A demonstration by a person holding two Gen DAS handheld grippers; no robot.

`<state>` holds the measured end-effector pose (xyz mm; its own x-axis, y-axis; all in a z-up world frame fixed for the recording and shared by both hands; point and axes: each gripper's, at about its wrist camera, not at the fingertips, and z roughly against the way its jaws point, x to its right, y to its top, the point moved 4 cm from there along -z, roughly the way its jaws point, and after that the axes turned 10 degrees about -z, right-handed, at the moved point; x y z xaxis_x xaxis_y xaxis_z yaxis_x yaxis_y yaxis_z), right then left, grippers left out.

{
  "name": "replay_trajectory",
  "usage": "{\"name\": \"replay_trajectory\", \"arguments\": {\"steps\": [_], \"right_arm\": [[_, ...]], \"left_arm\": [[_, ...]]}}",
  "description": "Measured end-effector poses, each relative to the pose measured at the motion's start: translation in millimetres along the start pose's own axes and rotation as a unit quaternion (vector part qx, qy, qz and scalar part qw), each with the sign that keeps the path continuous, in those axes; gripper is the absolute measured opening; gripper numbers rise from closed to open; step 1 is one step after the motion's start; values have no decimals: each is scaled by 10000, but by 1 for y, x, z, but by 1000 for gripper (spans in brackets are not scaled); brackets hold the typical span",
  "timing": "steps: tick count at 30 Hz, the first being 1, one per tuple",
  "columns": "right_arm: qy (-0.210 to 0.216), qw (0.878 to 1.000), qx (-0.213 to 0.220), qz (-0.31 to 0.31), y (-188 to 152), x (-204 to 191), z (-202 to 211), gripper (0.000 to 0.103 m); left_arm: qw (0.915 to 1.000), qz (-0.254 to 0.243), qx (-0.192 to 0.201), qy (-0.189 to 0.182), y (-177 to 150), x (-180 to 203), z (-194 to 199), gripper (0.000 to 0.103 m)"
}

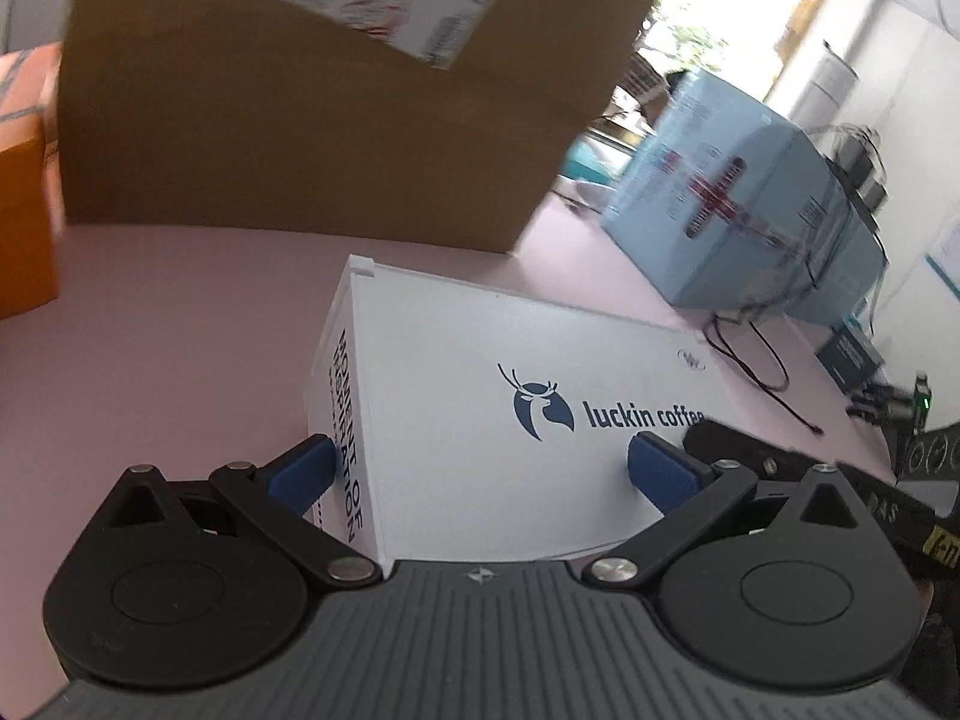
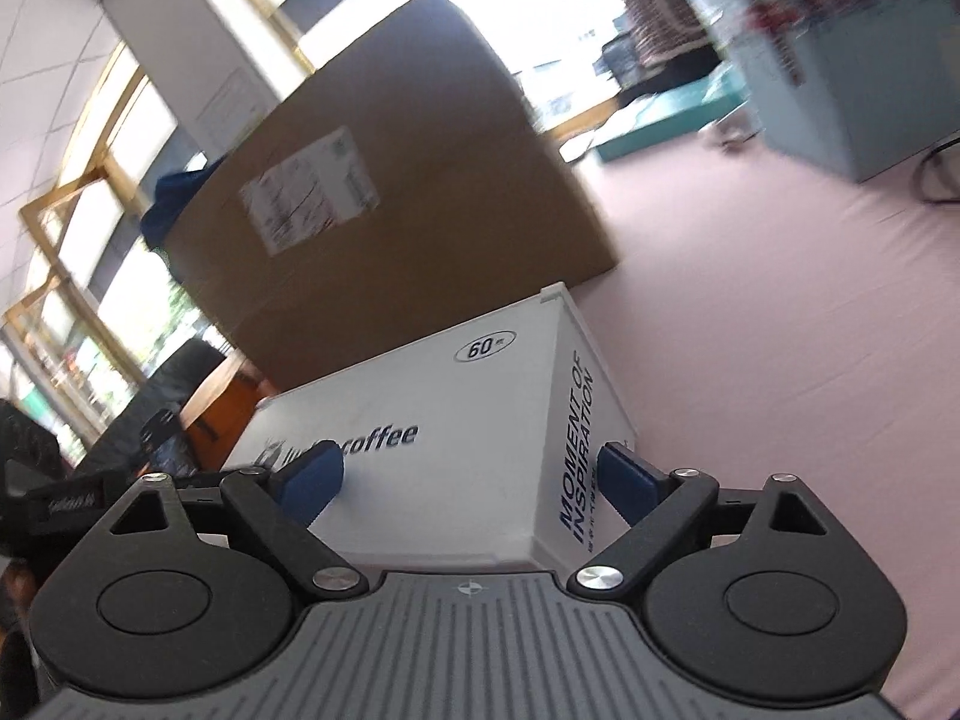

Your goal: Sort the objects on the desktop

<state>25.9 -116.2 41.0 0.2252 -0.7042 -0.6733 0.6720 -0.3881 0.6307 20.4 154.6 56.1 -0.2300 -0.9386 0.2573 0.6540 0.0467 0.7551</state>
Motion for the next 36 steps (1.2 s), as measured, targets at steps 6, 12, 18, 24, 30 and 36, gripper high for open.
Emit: {"name": "replay_trajectory", "arguments": {"steps": [6, 12, 18, 24, 30, 36], "right_arm": [[-301, 9982, 497, -120, 22, 26, 44, 92], [-631, 9922, 1031, -299, 43, 56, 95, 92], [-1134, 9815, 1484, -428, 51, 86, 144, 92], [-1628, 9694, 1739, -587, 53, 118, 181, 92], [-1838, 9656, 1637, -839, 49, 148, 184, 92], [-1874, 9652, 1706, -651, 45, 152, 172, 91]], "left_arm": [[9994, -229, 61, -234, 17, 49, -18, 103], [9958, -416, -94, -804, 26, 101, -47, 103], [9882, -613, -375, -1356, 27, 156, -81, 103], [9804, -849, -618, -1665, 21, 200, -109, 103], [9779, -892, -790, -1717, 19, 211, -123, 103], [9751, -935, -962, -1767, 16, 221, -137, 103]]}}
